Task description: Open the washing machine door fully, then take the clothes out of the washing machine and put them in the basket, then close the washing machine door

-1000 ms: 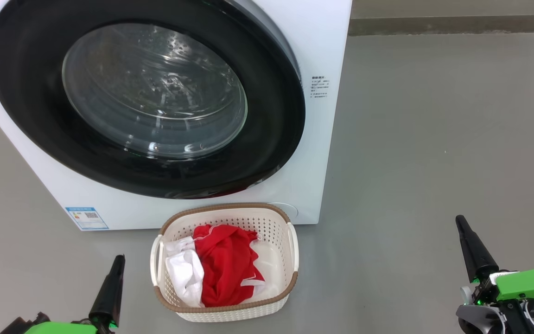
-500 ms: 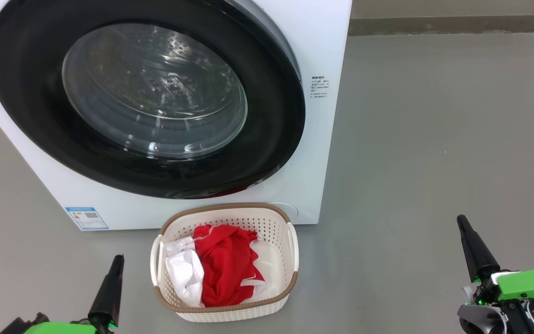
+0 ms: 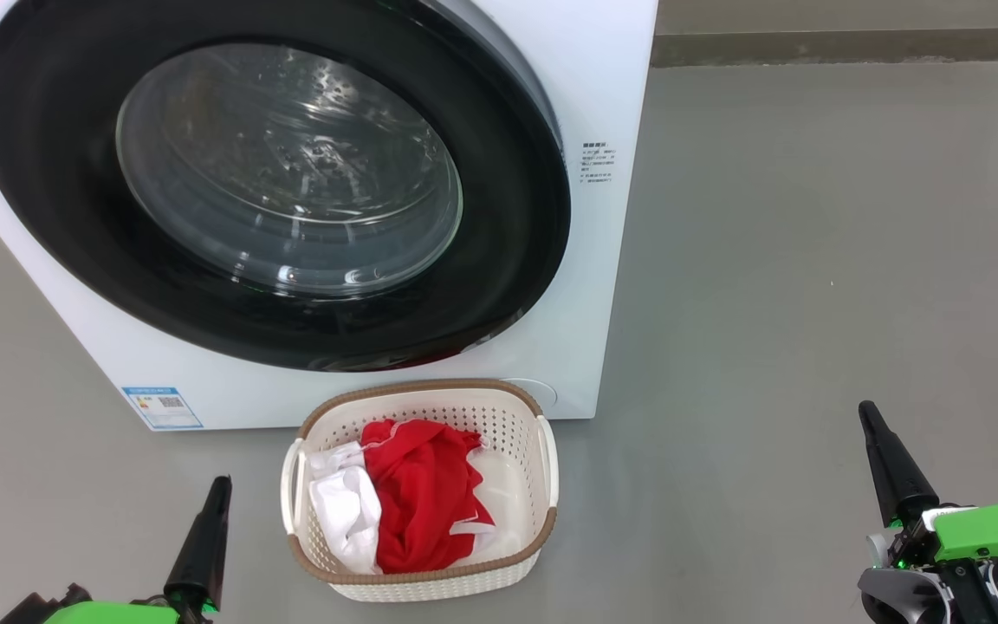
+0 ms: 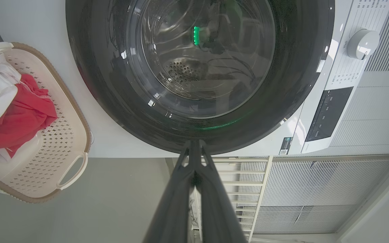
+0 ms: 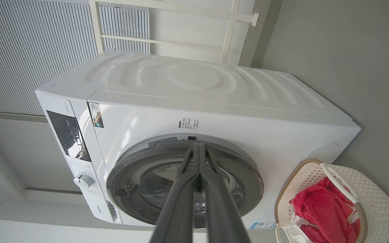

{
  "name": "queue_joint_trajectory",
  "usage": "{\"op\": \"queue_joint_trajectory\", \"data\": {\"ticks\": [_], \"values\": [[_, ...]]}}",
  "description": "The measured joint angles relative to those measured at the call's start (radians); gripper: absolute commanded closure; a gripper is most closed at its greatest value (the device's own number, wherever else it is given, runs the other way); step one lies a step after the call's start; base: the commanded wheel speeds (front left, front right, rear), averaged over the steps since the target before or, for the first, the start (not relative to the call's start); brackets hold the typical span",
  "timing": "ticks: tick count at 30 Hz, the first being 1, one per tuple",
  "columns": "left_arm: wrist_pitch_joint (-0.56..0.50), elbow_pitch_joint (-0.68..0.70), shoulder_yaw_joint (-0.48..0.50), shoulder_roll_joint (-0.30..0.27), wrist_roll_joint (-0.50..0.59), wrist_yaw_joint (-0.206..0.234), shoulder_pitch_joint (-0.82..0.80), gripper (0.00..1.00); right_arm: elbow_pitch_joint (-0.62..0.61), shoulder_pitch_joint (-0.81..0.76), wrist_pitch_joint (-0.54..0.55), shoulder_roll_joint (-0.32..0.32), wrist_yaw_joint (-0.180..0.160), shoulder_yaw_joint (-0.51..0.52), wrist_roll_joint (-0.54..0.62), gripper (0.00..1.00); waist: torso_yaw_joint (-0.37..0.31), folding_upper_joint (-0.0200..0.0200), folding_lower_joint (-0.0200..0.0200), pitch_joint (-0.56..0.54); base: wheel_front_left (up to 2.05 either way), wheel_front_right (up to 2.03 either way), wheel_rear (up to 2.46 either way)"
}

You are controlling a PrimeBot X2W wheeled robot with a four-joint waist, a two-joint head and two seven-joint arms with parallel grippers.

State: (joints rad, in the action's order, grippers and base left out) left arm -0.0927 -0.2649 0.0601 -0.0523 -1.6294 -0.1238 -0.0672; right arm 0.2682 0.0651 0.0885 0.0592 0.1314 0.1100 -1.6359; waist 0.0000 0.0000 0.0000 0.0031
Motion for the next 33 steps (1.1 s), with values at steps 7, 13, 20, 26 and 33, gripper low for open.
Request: {"op": "queue_joint_trajectory", "data": {"ticks": [7, 13, 20, 26, 33], "values": [[-0.003, 0.000, 0.002, 0.001, 0.001, 0.000, 0.000, 1.00, 0.000, 0.000, 0.001, -0.002, 0.000, 0.001, 0.000, 1.00, 0.000, 0.0000, 0.0000, 0.000, 0.00, 0.00, 0.00], [-0.004, 0.000, 0.002, 0.003, 0.001, 0.000, 0.000, 1.00, 0.000, 0.000, 0.001, -0.002, 0.000, 0.002, 0.002, 1.00, 0.000, 0.0000, 0.0000, 0.000, 0.00, 0.00, 0.00], [-0.004, 0.000, 0.004, 0.003, 0.001, 0.000, 0.000, 1.00, 0.000, 0.000, 0.006, -0.003, 0.000, 0.004, 0.005, 1.00, 0.000, 0.0000, 0.0000, 0.000, 0.00, 0.00, 0.00], [-0.004, 0.000, 0.005, 0.003, 0.001, 0.000, 0.000, 1.00, 0.000, 0.000, 0.006, -0.003, 0.000, 0.005, 0.008, 1.00, 0.000, 0.0001, 0.0000, 0.000, 0.00, 0.00, 0.00], [-0.004, 0.000, 0.006, 0.004, 0.001, 0.000, 0.000, 1.00, 0.001, 0.000, 0.008, -0.004, 0.000, 0.006, 0.008, 1.00, 0.000, 0.0000, 0.0000, 0.000, 0.00, 0.00, 0.00]]}}
